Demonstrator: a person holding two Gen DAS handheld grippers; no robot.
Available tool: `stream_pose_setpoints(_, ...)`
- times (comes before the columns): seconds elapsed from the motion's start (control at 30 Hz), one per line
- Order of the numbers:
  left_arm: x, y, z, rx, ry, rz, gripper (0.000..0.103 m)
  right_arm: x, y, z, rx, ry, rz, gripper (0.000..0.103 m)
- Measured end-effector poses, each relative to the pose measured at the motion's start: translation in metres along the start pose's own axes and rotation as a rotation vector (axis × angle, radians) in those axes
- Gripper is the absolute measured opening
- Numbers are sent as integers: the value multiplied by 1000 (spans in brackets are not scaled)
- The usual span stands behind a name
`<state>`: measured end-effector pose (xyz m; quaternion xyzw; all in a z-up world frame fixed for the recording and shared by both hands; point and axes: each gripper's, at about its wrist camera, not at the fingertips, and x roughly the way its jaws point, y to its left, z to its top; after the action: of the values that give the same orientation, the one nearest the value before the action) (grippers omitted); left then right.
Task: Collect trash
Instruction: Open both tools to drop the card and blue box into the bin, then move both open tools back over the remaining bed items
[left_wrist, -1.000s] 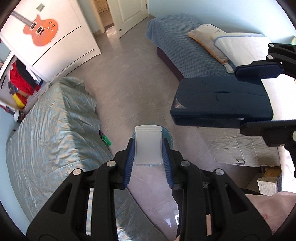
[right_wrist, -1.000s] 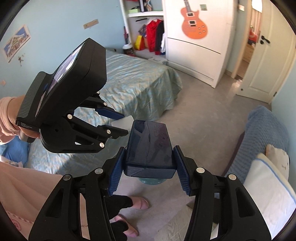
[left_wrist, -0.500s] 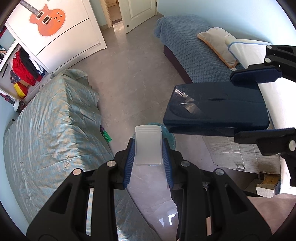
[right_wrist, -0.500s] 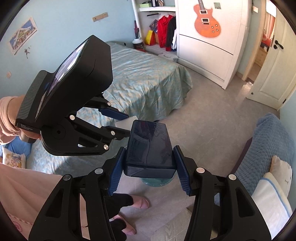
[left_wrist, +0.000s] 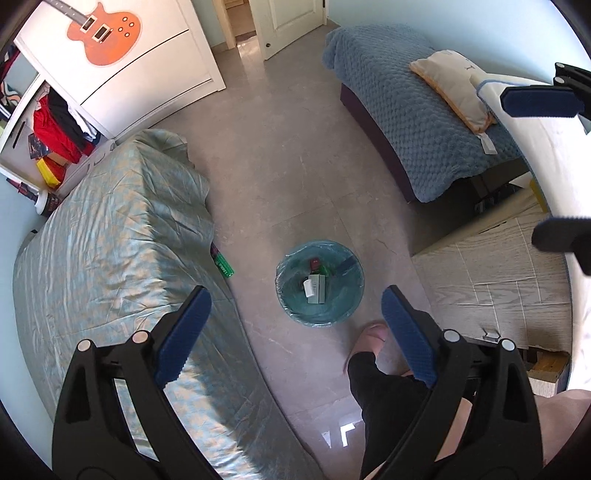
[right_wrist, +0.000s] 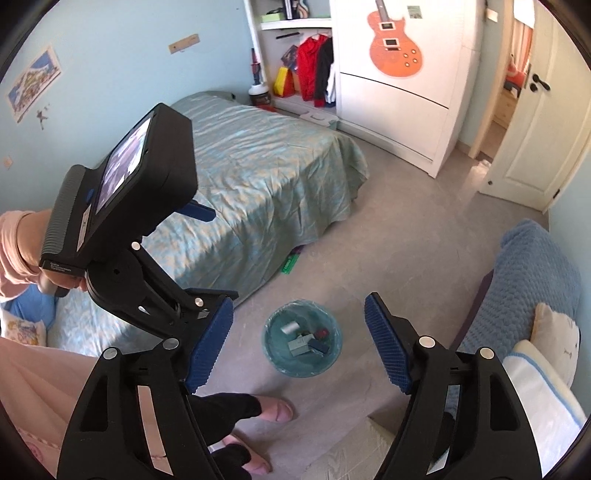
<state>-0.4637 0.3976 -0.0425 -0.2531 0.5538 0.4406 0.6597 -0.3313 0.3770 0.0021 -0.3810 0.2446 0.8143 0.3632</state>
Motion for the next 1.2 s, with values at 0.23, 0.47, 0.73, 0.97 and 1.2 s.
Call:
stream_pose_setpoints(0.23, -1, -8, 5, 26, -7, -18, 91, -12, -9, -13, 57, -1, -34, 74)
stream_pose_setpoints(0.47, -6, -29, 11, 95, -20, -39, 91, -26, -16, -30, 121, -8, -79, 75)
stream_pose_setpoints(0.73, -14, -58, 18, 190, -36, -59, 91, -47, -25, -53, 209, -28, -140, 76)
stream_pose_setpoints(0.97, -19, -100, 22, 319, -36, -97, 95, -76, -34, -86, 309, -70, -219, 81)
stream_pose_setpoints(1.2, -34, -157, 30, 464, -66, -147, 96, -112, -39, -132, 426, -94, -353, 87)
